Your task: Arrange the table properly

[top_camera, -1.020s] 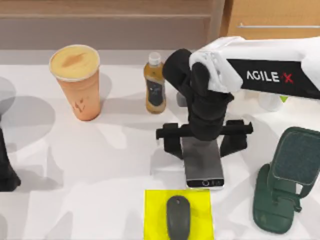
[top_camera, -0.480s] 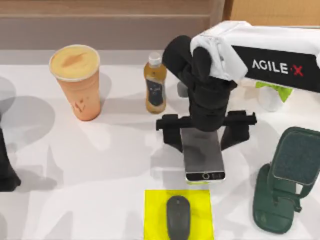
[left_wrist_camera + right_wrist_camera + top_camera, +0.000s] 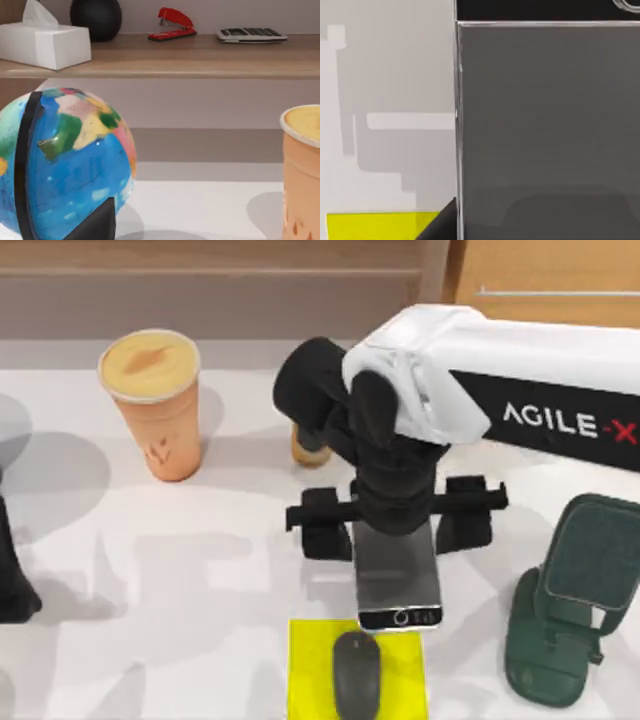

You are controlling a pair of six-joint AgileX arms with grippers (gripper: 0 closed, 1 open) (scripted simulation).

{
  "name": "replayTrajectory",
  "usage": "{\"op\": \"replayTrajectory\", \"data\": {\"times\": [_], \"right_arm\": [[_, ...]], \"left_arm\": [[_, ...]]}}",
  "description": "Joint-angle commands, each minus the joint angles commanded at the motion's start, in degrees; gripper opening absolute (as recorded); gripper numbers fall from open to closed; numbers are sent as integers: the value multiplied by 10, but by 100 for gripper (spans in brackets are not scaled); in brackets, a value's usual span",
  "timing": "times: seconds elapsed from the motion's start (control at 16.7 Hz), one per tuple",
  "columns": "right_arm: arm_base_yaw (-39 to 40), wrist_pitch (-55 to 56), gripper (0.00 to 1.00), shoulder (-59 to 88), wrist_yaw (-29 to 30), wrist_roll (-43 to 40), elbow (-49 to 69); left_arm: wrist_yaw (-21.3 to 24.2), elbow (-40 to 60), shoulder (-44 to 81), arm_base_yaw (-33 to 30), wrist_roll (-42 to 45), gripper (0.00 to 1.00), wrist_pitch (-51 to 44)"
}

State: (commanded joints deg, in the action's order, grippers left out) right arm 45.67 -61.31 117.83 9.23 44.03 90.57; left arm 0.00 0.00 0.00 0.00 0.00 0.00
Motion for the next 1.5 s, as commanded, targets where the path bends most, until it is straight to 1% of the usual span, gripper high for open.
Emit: {"op": "replayTrajectory", "data": {"times": [0.18,0.42,0.6,0.78,0.9,1.14,1.32,1.5], "right_arm": [[99,-23,0,-88,111,120,-80],[220,-65,0,-221,289,304,-209],[276,-94,0,-319,414,415,-299],[301,-113,0,-400,504,486,-366],[309,-121,0,-430,533,513,-390],[311,-123,0,-436,540,519,-396],[309,-114,0,-440,535,518,-387],[313,-59,0,-476,504,501,-359]], "left_arm": [[0,0,0,0,0,100,0],[0,0,0,0,0,100,0],[0,0,0,0,0,100,0],[0,0,0,0,0,100,0],[0,0,0,0,0,100,0],[0,0,0,0,0,100,0],[0,0,0,0,0,100,0],[0,0,0,0,0,100,0]]}}
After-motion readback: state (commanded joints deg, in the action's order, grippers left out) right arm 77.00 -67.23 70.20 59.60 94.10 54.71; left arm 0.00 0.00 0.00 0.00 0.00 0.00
